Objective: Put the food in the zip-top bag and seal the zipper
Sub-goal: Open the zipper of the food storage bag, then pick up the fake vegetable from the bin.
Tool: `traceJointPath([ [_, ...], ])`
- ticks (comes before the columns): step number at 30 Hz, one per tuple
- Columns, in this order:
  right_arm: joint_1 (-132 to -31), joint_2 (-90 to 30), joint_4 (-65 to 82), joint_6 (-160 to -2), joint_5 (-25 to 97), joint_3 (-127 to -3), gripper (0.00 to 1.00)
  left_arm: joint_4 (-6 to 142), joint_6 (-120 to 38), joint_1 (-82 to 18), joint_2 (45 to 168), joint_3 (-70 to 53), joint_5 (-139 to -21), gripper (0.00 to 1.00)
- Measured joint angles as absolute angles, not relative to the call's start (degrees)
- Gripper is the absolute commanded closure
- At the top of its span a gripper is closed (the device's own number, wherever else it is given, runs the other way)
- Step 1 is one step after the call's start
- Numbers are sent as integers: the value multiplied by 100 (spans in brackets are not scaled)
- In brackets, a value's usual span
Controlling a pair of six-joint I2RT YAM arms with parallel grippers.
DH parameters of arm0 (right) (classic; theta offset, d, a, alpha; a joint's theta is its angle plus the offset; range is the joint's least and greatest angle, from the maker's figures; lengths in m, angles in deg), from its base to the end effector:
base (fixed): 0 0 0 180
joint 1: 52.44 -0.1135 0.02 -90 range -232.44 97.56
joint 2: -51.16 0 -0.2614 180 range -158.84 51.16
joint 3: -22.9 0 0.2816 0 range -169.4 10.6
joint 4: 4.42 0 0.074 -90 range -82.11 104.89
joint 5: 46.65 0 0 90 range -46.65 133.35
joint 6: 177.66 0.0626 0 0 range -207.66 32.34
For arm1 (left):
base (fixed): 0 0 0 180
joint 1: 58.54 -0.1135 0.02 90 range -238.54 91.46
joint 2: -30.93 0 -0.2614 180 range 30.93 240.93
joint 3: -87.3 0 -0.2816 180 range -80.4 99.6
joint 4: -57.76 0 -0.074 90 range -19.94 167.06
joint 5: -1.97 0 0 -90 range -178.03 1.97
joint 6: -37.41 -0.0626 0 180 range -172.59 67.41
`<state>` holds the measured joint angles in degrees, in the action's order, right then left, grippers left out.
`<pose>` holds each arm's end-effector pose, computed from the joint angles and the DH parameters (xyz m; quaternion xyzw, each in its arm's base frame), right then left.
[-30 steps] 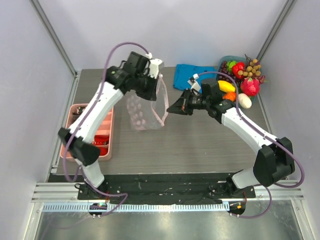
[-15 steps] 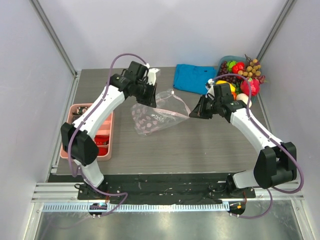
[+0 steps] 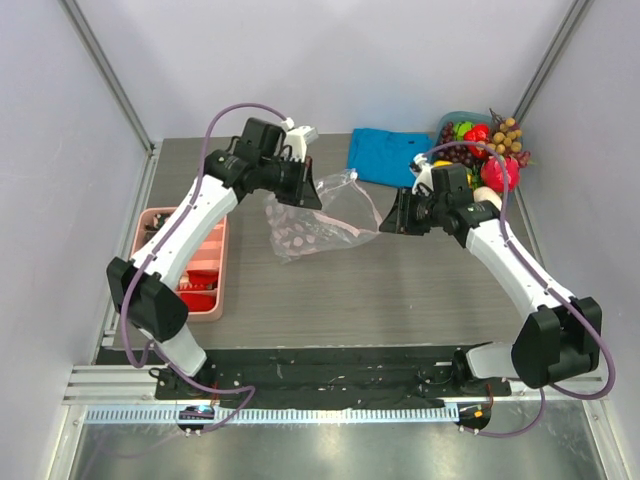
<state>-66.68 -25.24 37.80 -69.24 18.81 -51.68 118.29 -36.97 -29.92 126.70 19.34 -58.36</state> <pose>0.3175 0.1074 0.2676 -0.0501 0.9020 0.2950 0.3111 0.3438 -0.2229 0.3629 0.1997 0.8737 -0.3600 0.2592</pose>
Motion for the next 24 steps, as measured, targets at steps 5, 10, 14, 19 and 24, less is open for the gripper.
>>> traceJointPath([
  [5, -6633, -2524, 4068, -7333, 1875, -5702, 13, 11684, -3492, -3001, 12762, 1934, -5840, 100],
  [10, -6528, -2529, 4492, -7910, 1872, -6441, 2, 11599, -3317, -2990, 13024, 1980, -5842, 100],
  [14, -6063, -2662, 4923, -8459, 1827, -7000, 0, 11582, -3210, -2979, 13275, 2092, -5842, 100],
  [19, -4883, -3250, 5485, -9222, 1595, -7737, 0, 11573, -3160, -2953, 13433, 2214, -5844, 100],
  [24, -3945, -4137, 6136, -9945, 1912, -8648, 0, 11571, -3127, -2920, 13461, 2334, -5842, 100],
])
